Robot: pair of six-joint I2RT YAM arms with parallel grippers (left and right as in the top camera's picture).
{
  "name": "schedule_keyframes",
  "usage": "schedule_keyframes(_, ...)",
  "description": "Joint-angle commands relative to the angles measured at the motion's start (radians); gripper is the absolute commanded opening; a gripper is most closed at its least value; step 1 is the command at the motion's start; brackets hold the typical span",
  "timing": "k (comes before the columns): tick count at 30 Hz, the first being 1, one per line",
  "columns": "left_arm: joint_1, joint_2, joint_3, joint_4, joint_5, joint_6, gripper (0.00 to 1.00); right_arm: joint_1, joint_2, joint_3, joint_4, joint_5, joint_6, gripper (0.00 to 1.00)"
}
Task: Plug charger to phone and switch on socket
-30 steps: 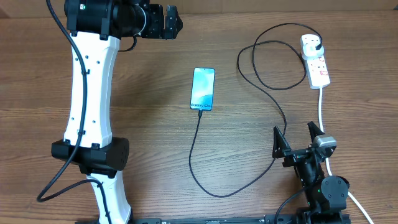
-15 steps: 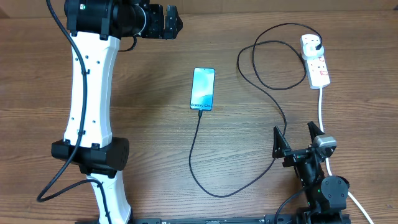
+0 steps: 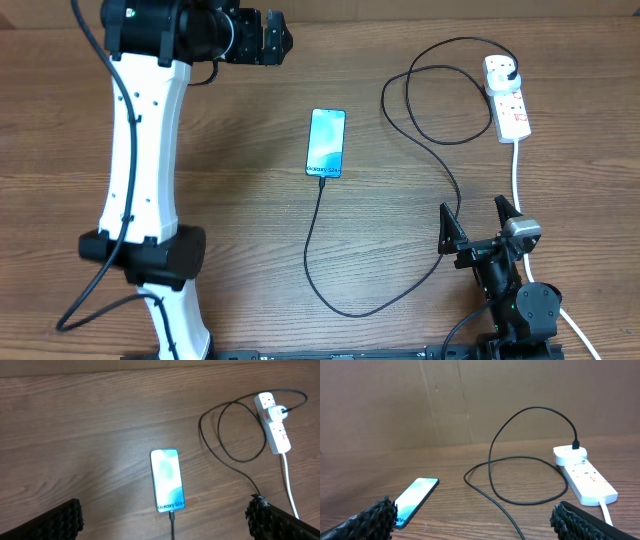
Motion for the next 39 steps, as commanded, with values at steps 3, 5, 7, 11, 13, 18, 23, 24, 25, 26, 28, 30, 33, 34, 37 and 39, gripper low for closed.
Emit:
schedule_keyframes(3,-0.003,-0.228,-0.181,0.009,-0.076,0.0,1.0,0.01,-0.01,-0.011,0.005,0.009,-0.002,1.0)
schedule_keyframes(5,-0.003,-0.302,-0.294,0.045,-0.095,0.0,1.0,0.01,-0.01,-0.011,0.005,0.009,-0.001,1.0)
schedule_keyframes(7,-0.003,-0.372,-0.404,0.099,-0.095,0.0,1.0,0.01,-0.01,-0.011,0.005,0.009,-0.001,1.0)
schedule_keyframes(11,-0.003,-0.496,-0.568,0.151,-0.095,0.0,1.0,0.01,-0.01,-0.011,0.005,0.009,-0.001,1.0)
schedule_keyframes(13,-0.003,-0.548,-0.615,0.15,-0.095,0.0,1.0,0.01,-0.01,-0.011,0.005,0.009,-0.001,1.0)
schedule_keyframes(18,-0.001,-0.685,-0.728,0.153,-0.095,0.0,1.0,0.01,-0.01,-0.011,0.005,0.009,-0.002,1.0)
schedule_keyframes(23,0.0,-0.826,-0.884,0.192,-0.095,0.0,0.99,0.01,-0.01,-0.011,0.005,0.009,-0.001,1.0)
schedule_keyframes(24,0.0,-0.848,-0.913,0.194,-0.095,0.0,1.0,0.01,-0.01,-0.011,0.005,0.009,-0.002,1.0)
schedule_keyframes(25,0.0,-0.86,-0.93,0.194,-0.095,0.0,1.0,0.01,-0.01,-0.011,0.005,0.009,-0.001,1.0)
schedule_keyframes(26,0.0,-0.868,-0.943,0.194,-0.095,0.0,1.0,0.01,-0.01,-0.011,0.005,0.009,-0.001,1.0)
schedule_keyframes(28,0.0,-0.879,-0.96,0.194,-0.095,0.0,1.0,0.01,-0.01,-0.011,0.005,0.009,-0.001,1.0)
schedule_keyframes(30,0.0,-0.879,-0.97,0.195,-0.084,0.0,1.0,0.01,-0.01,-0.011,0.005,0.009,-0.001,1.0)
schedule_keyframes(33,0.0,-0.895,-0.993,0.206,-0.04,-0.002,1.0,0.01,-0.01,-0.011,0.005,0.009,-0.001,1.0)
schedule_keyframes(34,0.0,-0.908,-1.003,0.212,-0.027,-0.011,1.0,0.01,-0.01,-0.011,0.005,0.009,-0.001,1.0)
schedule_keyframes(37,0.0,-0.946,-1.045,0.233,-0.011,-0.039,1.0,0.01,-0.01,-0.011,0.005,0.009,-0.001,1.0)
schedule_keyframes(39,0.0,-0.984,-1.091,0.261,-0.011,-0.051,1.0,0.01,-0.01,-0.011,0.005,0.009,-0.001,1.0)
